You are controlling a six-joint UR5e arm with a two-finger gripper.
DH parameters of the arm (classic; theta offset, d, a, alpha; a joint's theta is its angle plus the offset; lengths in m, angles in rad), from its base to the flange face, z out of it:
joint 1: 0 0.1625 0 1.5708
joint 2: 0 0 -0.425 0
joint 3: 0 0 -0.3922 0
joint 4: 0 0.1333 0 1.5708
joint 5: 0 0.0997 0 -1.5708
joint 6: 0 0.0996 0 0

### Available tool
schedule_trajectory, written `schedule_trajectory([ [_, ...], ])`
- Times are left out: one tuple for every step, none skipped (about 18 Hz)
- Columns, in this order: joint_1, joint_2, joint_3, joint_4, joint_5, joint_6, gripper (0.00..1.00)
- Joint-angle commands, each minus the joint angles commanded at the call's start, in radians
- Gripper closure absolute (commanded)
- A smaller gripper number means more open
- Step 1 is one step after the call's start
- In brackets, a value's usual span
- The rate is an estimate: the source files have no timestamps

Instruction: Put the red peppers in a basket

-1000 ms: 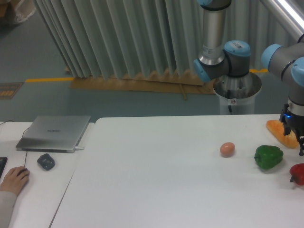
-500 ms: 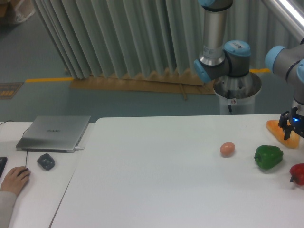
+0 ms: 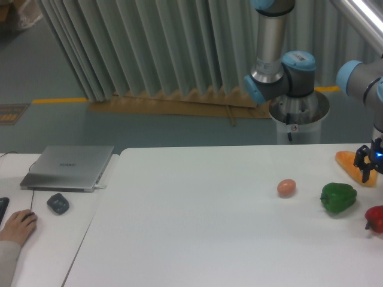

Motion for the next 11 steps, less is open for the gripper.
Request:
schedule_trajectory([
  [0.002, -0.005, 0.008, 0.0, 0.0, 0.002, 0.0],
  [0.002, -0.006, 0.009, 0.0, -0.002, 0.0, 0.0],
  [0.0, -0.006, 0.009, 0.0, -0.002, 0.0, 0.0],
  [-0.002, -0.008, 0.009, -0.002, -0.002, -0.002, 0.0],
  [-0.008, -0.015, 0.009, -0.002, -0.002, -0.002, 0.0],
  [-0.008, -0.028, 0.012, 0.0, -0.002, -0.002, 0.0],
  [-0.008, -0.044, 0.025, 0.011, 0.0, 0.0, 0.0],
  [-0.006, -0.051, 0.031, 0.012, -0.002, 0.003, 0.0],
  [-0.006, -0.052, 0.031, 0.012, -0.002, 0.002, 0.0],
  [-0.006, -0.058, 0.031, 0.014, 0.0, 0.0, 0.0],
  [-0.008, -0.067, 0.031, 0.015, 0.0, 0.0, 0.0],
])
